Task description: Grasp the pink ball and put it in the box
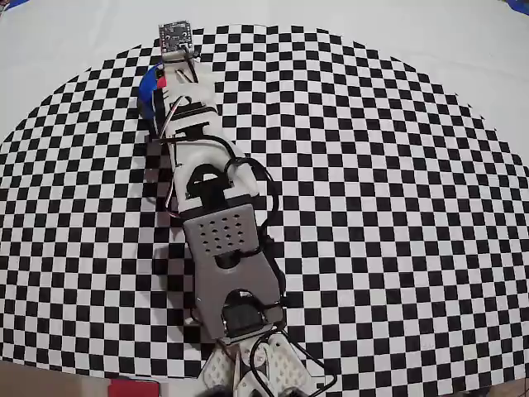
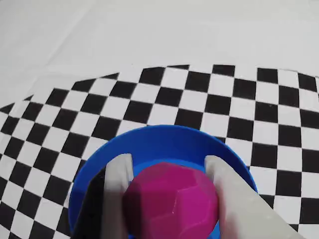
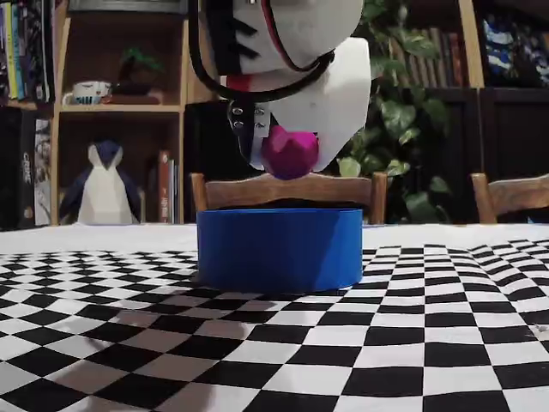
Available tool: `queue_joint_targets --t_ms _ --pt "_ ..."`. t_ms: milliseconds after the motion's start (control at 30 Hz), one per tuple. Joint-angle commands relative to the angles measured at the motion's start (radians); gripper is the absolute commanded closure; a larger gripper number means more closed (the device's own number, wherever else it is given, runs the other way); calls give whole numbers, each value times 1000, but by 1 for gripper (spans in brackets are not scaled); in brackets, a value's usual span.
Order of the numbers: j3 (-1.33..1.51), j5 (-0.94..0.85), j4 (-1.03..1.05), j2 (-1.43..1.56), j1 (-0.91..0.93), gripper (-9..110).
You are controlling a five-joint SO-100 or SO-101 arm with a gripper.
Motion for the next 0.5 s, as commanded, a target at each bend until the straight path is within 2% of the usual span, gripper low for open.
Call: queue_joint_targets --t_ms 0,467 --pt "-64 5 -12 5 -6 101" --pt "-120 5 -12 -49 -6 101"
